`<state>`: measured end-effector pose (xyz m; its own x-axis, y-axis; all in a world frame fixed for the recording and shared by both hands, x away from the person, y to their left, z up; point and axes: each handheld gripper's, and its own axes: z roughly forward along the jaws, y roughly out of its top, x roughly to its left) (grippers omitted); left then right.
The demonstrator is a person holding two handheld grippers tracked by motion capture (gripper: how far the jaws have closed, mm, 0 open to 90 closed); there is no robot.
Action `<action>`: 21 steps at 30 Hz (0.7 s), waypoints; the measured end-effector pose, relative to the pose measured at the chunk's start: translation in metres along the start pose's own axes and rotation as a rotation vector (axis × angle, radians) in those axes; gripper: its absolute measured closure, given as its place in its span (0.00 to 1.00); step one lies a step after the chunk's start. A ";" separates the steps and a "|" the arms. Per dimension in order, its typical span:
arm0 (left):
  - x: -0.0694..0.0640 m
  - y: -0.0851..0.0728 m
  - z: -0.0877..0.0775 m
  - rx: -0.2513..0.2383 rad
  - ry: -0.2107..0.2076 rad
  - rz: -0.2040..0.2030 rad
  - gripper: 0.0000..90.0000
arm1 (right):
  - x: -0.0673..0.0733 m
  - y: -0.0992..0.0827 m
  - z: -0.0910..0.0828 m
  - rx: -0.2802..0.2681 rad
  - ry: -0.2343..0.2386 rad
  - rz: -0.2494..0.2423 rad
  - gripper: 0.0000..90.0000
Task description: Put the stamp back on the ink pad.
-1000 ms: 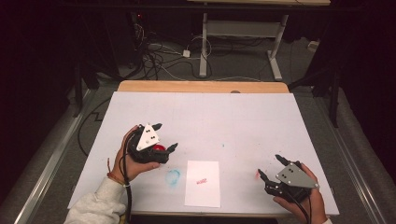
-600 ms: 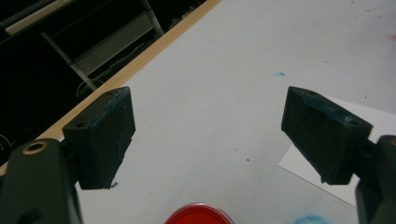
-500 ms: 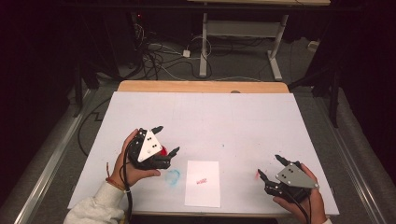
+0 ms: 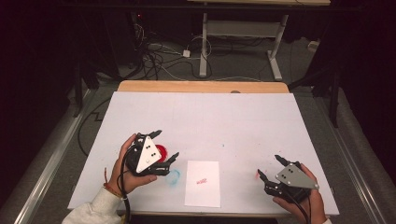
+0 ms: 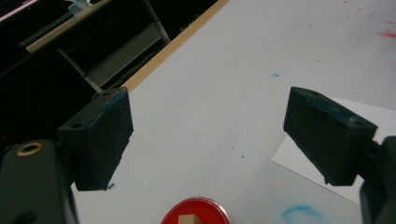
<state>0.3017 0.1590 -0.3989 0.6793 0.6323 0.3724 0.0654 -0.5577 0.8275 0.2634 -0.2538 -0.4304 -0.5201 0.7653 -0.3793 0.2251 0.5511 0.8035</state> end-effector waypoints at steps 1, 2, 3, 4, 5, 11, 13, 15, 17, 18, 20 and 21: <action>-0.001 0.000 -0.001 0.004 0.001 0.002 0.17 | 0.000 0.000 0.000 0.000 0.000 -0.001 0.33; -0.002 0.000 -0.001 0.006 0.003 0.007 0.17 | 0.000 0.000 0.000 0.000 0.000 -0.002 0.33; -0.002 -0.001 -0.002 0.005 0.004 0.010 0.17 | 0.000 0.000 0.000 0.000 0.001 -0.001 0.33; -0.003 -0.002 -0.003 0.004 0.005 0.014 0.17 | 0.000 0.000 0.000 0.000 0.001 0.000 0.33; -0.004 -0.002 -0.003 0.004 0.008 0.017 0.17 | 0.000 0.000 0.000 0.000 0.000 0.000 0.33; -0.005 -0.007 -0.008 -0.001 0.006 0.012 0.17 | 0.002 0.000 -0.001 -0.002 0.001 0.000 0.33; -0.005 -0.009 -0.010 -0.003 0.015 0.016 0.17 | 0.001 0.001 -0.001 -0.003 0.003 -0.005 0.33; -0.005 -0.011 -0.012 0.000 0.000 0.012 0.17 | 0.002 0.001 -0.001 -0.004 -0.001 -0.002 0.33; -0.005 -0.014 -0.014 0.005 0.015 0.017 0.17 | 0.001 0.001 -0.001 -0.005 -0.001 -0.001 0.33; -0.005 -0.015 -0.015 0.007 0.015 0.015 0.17 | 0.001 0.001 -0.001 -0.007 -0.002 -0.002 0.33; -0.004 -0.019 -0.018 0.005 0.017 0.008 0.17 | 0.002 0.001 -0.002 -0.008 -0.002 -0.004 0.33; -0.004 -0.020 -0.019 0.005 0.020 0.008 0.17 | 0.002 0.001 -0.002 -0.010 -0.001 -0.005 0.33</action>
<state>0.2833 0.1780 -0.4090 0.6648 0.6385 0.3877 0.0640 -0.5658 0.8221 0.2613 -0.2525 -0.4292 -0.5201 0.7627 -0.3843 0.2142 0.5521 0.8058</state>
